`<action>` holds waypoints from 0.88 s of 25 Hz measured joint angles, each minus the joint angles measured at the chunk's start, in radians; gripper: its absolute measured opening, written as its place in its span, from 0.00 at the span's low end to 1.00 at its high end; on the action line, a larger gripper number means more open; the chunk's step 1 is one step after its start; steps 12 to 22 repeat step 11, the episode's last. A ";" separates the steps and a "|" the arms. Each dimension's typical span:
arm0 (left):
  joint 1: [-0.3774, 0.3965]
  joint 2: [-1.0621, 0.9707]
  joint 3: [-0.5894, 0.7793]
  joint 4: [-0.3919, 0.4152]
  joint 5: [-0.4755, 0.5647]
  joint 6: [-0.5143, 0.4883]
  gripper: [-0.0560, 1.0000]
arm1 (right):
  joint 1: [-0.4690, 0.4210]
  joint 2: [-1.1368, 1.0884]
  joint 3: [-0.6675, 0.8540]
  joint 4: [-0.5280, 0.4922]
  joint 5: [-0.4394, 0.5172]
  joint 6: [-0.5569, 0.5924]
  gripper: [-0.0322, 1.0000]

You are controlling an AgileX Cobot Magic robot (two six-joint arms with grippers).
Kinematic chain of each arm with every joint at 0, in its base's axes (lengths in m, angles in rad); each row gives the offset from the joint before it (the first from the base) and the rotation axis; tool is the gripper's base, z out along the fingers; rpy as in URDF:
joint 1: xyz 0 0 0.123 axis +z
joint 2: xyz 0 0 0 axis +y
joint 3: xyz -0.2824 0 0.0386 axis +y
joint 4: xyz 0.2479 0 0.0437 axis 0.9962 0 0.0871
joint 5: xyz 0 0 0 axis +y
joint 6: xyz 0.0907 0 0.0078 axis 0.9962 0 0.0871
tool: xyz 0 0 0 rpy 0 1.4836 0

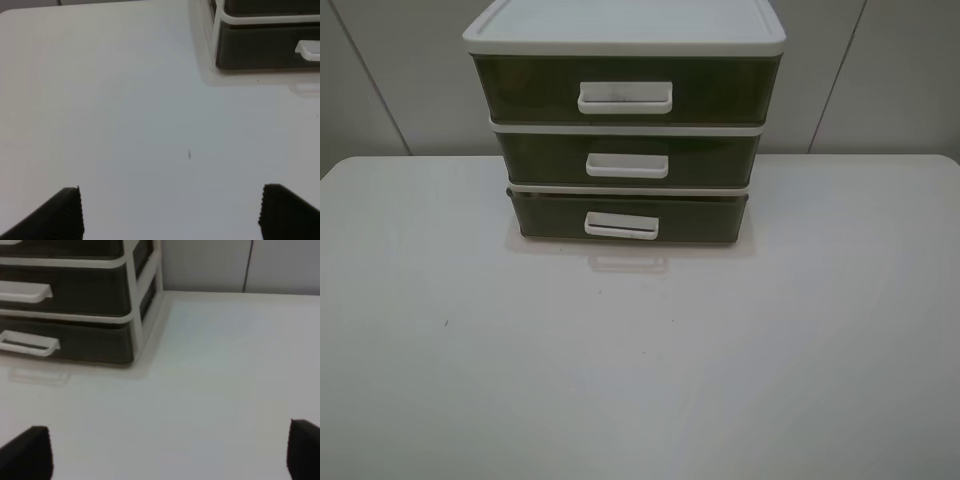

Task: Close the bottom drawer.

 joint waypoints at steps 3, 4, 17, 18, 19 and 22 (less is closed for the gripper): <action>0.000 0.000 0.000 0.000 0.000 0.000 0.73 | -0.085 0.000 0.000 -0.004 0.000 0.009 0.83; 0.000 0.000 0.000 0.000 0.000 0.000 0.73 | -0.098 0.000 0.000 -0.005 0.000 0.009 0.83; 0.000 0.000 0.000 0.000 0.000 0.000 0.73 | -0.110 0.000 0.000 -0.007 0.000 0.009 0.83; 0.000 0.000 0.000 0.000 0.000 0.000 0.73 | -0.110 0.000 0.000 -0.007 0.000 0.009 0.83; 0.000 0.000 0.000 0.000 0.000 0.000 0.73 | -0.110 0.000 0.000 -0.007 0.000 0.009 0.83; 0.000 0.000 0.000 0.000 0.000 0.000 0.73 | -0.110 0.000 0.000 -0.007 0.000 0.009 0.83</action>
